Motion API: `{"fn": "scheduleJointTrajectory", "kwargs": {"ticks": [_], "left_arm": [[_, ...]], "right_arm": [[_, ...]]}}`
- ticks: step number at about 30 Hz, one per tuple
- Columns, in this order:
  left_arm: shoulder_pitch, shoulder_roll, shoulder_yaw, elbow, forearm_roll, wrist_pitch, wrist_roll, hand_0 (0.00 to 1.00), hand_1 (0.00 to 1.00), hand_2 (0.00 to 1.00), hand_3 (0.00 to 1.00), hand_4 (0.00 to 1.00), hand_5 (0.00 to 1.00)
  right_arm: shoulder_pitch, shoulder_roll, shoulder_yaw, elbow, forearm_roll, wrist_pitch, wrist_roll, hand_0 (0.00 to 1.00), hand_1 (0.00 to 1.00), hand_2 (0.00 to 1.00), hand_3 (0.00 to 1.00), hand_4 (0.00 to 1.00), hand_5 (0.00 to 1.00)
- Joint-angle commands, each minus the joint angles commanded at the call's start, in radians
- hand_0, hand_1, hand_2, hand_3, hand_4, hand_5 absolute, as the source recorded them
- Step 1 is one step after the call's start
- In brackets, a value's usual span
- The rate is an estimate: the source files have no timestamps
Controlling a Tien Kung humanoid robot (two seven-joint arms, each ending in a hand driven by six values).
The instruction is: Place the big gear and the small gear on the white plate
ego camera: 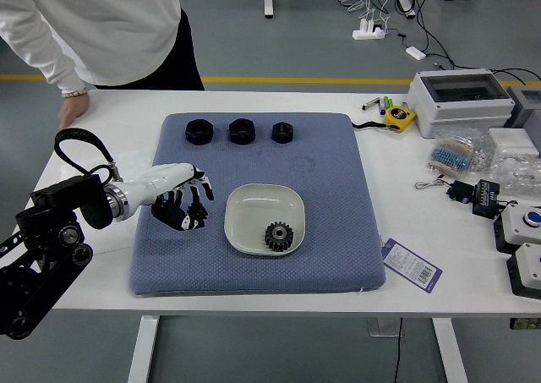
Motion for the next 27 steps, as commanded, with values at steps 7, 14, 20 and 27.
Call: {"fn": "scheduleJointTrajectory", "kwargs": {"ticks": [7, 14, 20, 27], "left_arm": [[-0.063, -0.043, 0.058, 0.041, -0.015, 0.028, -0.020, 0.227, 0.209, 0.355, 0.575, 0.602, 0.002], [-0.123, -0.097, 0.142, 0.111, -0.006, 0.082, -0.036, 0.231, 0.139, 0.230, 0.470, 0.605, 0.002], [-0.159, -0.146, 0.185, 0.187, -0.002, 0.150, -0.074, 0.235, 0.216, 0.357, 0.573, 0.618, 0.002], [-0.185, -0.169, 0.182, 0.247, 0.009, 0.208, -0.113, 0.272, 0.345, 0.461, 0.591, 0.706, 0.002]], "right_arm": [[0.005, -0.001, 0.004, 0.001, -0.009, -0.002, -0.003, 0.678, 0.679, 0.770, 0.679, 0.953, 0.767], [0.011, -0.001, 0.012, 0.002, -0.021, -0.005, -0.008, 0.678, 0.678, 0.770, 0.679, 0.953, 0.768], [0.018, -0.001, 0.014, 0.003, -0.030, -0.007, -0.012, 0.678, 0.678, 0.770, 0.680, 0.953, 0.767], [0.023, -0.003, 0.015, 0.004, -0.030, -0.009, -0.011, 0.677, 0.679, 0.771, 0.679, 0.953, 0.768]]}}
